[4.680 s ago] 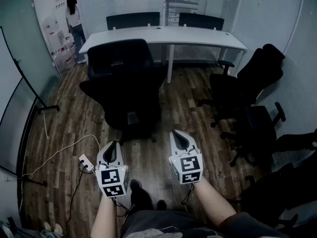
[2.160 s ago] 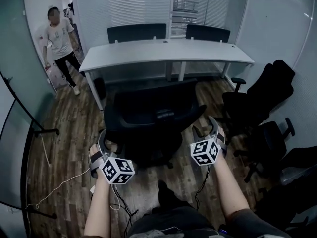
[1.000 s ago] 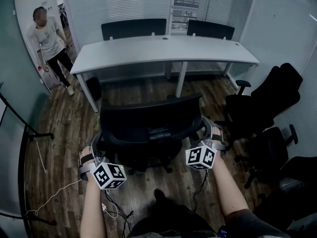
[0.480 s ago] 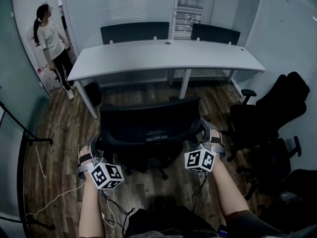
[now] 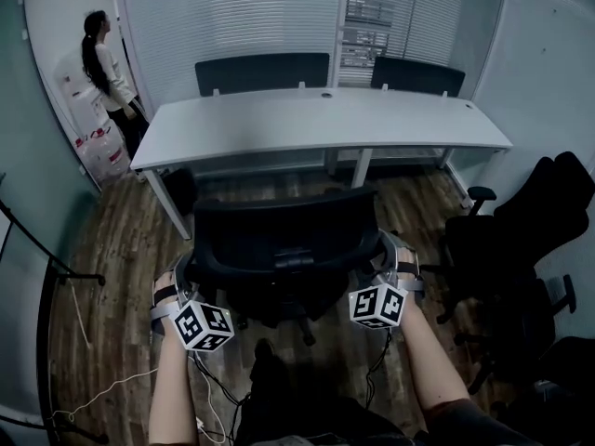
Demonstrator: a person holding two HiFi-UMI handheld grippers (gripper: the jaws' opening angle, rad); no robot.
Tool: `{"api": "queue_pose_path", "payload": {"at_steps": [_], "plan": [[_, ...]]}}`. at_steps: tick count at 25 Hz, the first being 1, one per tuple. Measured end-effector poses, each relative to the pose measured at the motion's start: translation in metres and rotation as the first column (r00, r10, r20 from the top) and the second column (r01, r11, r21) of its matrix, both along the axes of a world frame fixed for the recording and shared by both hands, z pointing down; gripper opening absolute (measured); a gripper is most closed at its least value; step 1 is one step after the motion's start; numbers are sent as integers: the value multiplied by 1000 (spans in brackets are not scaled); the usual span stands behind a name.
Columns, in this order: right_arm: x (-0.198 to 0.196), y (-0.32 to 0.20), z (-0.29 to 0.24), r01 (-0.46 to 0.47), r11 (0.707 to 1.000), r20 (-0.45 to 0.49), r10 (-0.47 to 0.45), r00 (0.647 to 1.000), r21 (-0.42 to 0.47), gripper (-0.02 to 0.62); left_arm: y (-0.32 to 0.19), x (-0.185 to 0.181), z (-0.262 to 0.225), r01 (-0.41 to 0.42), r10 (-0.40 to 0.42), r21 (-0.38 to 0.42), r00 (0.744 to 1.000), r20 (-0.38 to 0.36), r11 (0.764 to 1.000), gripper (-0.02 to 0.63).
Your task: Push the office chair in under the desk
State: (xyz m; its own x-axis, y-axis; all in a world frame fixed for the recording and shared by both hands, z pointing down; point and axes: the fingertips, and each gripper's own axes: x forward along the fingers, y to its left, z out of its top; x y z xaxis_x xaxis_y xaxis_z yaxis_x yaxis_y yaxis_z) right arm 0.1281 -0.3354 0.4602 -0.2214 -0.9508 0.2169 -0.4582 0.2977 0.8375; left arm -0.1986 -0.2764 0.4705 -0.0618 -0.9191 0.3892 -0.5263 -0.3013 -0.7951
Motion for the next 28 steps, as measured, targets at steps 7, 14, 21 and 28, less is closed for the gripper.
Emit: {"api": "queue_pose_path", "payload": {"at_steps": [7, 14, 21, 28], "plan": [[-19, -75, 3, -30, 1000, -3, 30, 1000, -7, 293, -82, -20, 2, -28, 28, 15, 1000, -6, 1000, 264], [-41, -160, 4, -65, 998, -10, 65, 998, -26, 293, -173, -43, 1, -57, 57, 20, 998, -10, 998, 264], [-62, -242, 8, -108, 993, -19, 107, 994, -39, 293, -262, -64, 4, -91, 91, 28, 996, -13, 995, 264], [-92, -338, -1, -145, 988, -19, 144, 989, -59, 293, -363, -95, -7, -130, 131, 25, 991, -16, 991, 264]]}}
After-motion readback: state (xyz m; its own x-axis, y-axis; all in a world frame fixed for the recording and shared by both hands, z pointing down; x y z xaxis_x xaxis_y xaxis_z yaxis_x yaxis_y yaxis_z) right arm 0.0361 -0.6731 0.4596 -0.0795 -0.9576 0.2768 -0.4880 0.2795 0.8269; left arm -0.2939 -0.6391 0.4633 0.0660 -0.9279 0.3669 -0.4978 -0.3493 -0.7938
